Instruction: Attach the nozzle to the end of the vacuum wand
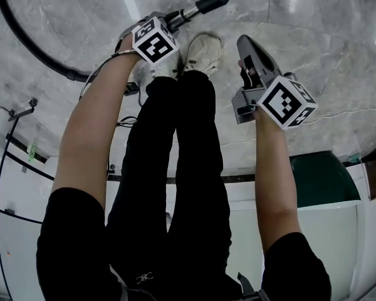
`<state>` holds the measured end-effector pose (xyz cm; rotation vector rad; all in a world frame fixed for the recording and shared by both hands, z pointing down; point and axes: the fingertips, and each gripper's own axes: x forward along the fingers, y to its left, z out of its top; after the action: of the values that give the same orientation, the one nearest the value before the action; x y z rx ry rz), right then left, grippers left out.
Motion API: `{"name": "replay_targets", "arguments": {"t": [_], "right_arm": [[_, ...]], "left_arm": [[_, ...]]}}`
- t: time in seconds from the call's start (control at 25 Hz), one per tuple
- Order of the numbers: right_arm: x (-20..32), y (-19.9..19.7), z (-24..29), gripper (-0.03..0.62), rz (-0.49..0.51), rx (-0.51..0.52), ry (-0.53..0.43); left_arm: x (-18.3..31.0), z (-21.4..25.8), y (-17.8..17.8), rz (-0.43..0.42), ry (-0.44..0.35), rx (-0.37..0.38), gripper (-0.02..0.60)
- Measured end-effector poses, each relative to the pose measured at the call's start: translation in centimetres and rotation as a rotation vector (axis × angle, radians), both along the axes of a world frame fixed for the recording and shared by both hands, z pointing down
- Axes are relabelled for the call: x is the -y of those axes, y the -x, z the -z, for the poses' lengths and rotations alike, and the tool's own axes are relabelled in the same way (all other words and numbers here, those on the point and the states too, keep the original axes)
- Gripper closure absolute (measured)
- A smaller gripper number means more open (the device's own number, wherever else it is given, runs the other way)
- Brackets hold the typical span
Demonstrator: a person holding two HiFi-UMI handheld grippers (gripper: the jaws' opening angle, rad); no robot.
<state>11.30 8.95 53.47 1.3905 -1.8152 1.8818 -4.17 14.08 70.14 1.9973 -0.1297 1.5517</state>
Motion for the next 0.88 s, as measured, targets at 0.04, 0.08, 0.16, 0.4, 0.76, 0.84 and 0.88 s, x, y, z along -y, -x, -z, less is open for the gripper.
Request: {"name": "replay_targets", "arguments": {"t": [0.04, 0.08, 0.16, 0.4, 0.76, 0.84, 0.88], "right_arm": [[0.0, -0.1, -0.1, 0.577, 0.022, 0.003, -0.005], [0.0, -0.2, -0.3, 0.577, 0.034, 0.01, -0.006], [0.2, -0.4, -0.6, 0.577, 0.037, 0.029, -0.011], [0.2, -1.4, -2.3, 0.577, -0.007, 0.041, -0.007], [0.9, -1.0, -3.0, 0.577, 0.02, 0.031, -0.032], [1.3, -1.1, -2.7, 0.577, -0.004, 0.016, -0.035], [1.5, -1.1, -2.4, 0.577, -0.017, 0.011, -0.036]], "left_arm": [[-0.2, -1.0, 0.2, -0.01, 0.021, 0.02, 0.433], [-0.3, -1.8, 0.3, -0.018, 0.035, 0.035, 0.433], [0.1, -2.8, 0.6, -0.015, 0.033, 0.056, 0.433], [1.5, -7.6, 5.8, 0.052, -0.057, 0.357, 0.433], [1.1, -8.6, 7.0, 0.083, -0.094, 0.33, 0.424], [0.4, -8.4, 6.6, 0.088, -0.058, 0.315, 0.326], [0.2, -8.2, 6.6, 0.098, -0.045, 0.315, 0.263]]}}
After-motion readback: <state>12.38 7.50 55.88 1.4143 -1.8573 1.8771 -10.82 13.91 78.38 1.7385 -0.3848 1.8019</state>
